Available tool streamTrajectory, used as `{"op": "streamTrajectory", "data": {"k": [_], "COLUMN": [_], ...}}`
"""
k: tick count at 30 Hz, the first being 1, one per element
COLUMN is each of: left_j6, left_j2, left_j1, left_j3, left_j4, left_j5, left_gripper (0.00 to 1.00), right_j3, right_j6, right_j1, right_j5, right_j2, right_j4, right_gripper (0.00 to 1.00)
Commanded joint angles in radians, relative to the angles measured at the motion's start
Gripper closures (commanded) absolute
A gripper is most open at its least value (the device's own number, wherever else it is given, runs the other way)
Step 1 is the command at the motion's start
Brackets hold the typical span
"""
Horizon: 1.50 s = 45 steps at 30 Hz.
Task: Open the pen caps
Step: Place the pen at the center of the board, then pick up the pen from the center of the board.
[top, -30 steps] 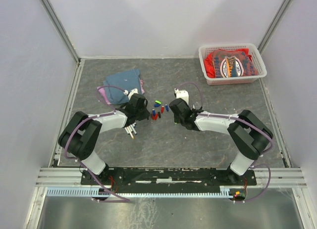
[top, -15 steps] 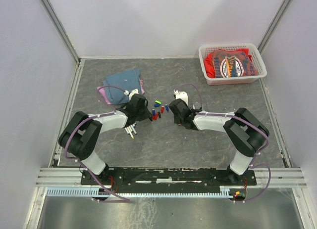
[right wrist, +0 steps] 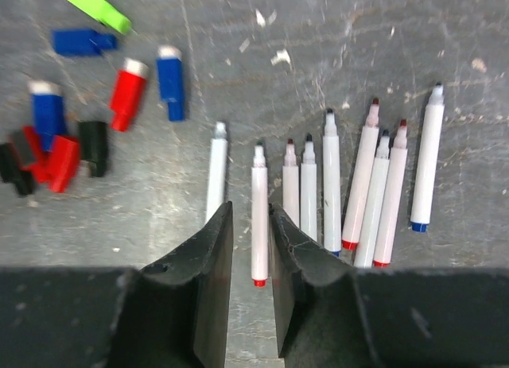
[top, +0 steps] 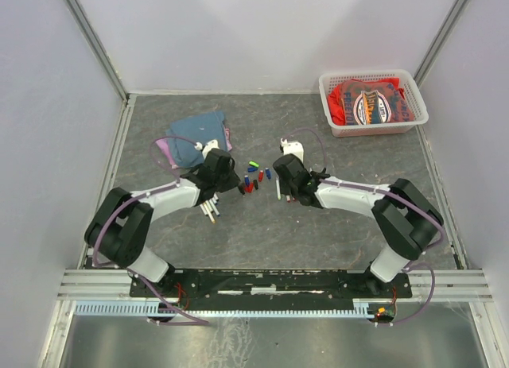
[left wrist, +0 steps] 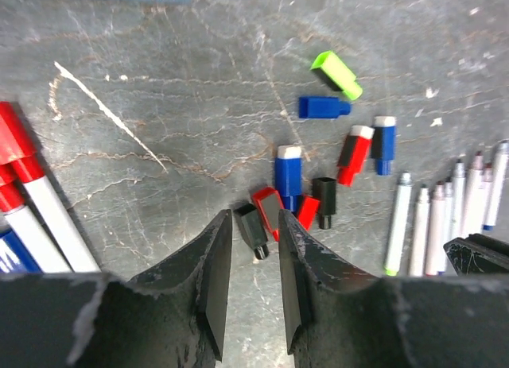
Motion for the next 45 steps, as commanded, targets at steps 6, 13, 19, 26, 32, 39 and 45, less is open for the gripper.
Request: {"op": "streamTrajectory", "data": {"k": [6, 13, 19, 26, 32, 39, 45], "left_j6": [-0.024, -0.077, -0.093, -0.137, -0.142, -0.141, -0.130], "left_j2": [-0.269, -0.427, -0.420, -0.406, -0.362, -0.327, -0.288], "left_j1": [-0.001, 0.099, 0.218, 0.264, 0.292, 0.318, 0.332], "left_j3": [-0.042, -0.146, -0.189, -0.210, -0.213, -0.206, -0.194], "left_j4": [-0.065, -0.120, -0.119, -0.105, -0.087, -0.064, -0.057], "left_j5": [-0.216, -0.268, -0.180, -0.178, -0.155, -0.136, -0.119], "left_gripper": [0.55, 0.49, 0.49, 0.51, 0.52, 0.54, 0.55], "right_j3": [0.167, 0.346, 0.456, 0.622, 0.734, 0.827, 0.850], "right_j6": [-0.053, -0.074, -0.067, -0.061, -0.057, -0.059, -0.062], "right_j1": [0.079, 0.155, 0.180, 0.209, 0.219, 0.222, 0.225], "right_j5": [-0.009, -0.087, -0.213, -0.273, -0.260, -0.269, -0.262], "right_j2": [-0.073, 0.098, 0.233, 0.369, 0.463, 0.554, 0.584], "right_j4": [-0.027, -0.022, 0.029, -0.002, -0.057, -0.114, -0.136], "right_gripper": [0.66, 0.60, 0.58, 0.58, 0.58, 0.58, 0.58]}}
